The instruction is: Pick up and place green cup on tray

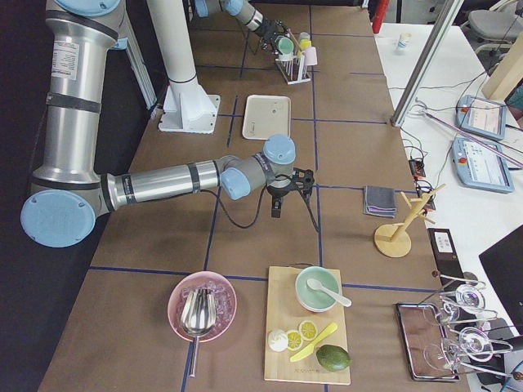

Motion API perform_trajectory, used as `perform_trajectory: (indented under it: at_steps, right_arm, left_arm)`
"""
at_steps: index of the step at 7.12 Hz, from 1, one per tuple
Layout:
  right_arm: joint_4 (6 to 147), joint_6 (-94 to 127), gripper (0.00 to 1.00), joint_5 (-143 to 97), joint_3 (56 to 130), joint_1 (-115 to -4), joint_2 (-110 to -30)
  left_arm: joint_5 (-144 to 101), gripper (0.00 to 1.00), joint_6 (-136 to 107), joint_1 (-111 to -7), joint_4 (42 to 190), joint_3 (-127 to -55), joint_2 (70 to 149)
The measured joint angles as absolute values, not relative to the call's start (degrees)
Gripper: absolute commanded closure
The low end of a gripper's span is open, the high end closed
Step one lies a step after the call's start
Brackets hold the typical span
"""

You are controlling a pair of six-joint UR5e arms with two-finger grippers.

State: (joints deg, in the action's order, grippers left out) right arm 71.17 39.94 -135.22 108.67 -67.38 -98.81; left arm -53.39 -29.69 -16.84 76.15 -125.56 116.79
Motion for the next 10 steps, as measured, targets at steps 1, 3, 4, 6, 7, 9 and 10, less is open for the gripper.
perform_trajectory:
  at_steps: [1, 3, 4, 6, 7, 9, 10]
  right_arm:
    - [71.13, 39.93, 0.06, -135.32, 108.78, -67.40, -98.77]
    - [71.08, 39.94, 0.06, -135.45, 108.90, -67.41, -98.74]
    - [71.07, 39.97, 0.06, -135.54, 109.02, -67.48, -98.76]
    - [71.04, 39.95, 0.06, -135.99, 109.35, -68.29, -98.73]
    - [71.02, 39.96, 0.06, -136.46, 109.37, -68.77, -98.71]
    - [71.02, 39.97, 0.06, -136.79, 109.40, -69.30, -98.67]
    - [71.02, 39.93, 0.06, -136.81, 109.37, -69.38, -98.64]
  left_arm:
    - [-53.46, 0.43, -37.60, -16.65, 85.70, -122.81, 116.69]
    - [-53.30, 0.46, -46.11, -16.41, 107.10, -114.54, 116.66]
    - [-53.22, 0.47, -48.07, -16.34, 117.07, -109.99, 116.69]
    - [-52.51, 0.46, -49.31, -15.77, 131.31, -102.80, 117.16]
    - [-51.36, 0.45, -49.46, -15.24, 136.86, -99.46, 117.40]
    - [-48.75, 0.42, -49.24, -13.18, 143.94, -94.49, 117.63]
    - [-47.62, 0.39, -49.05, -11.51, 145.06, -93.55, 117.83]
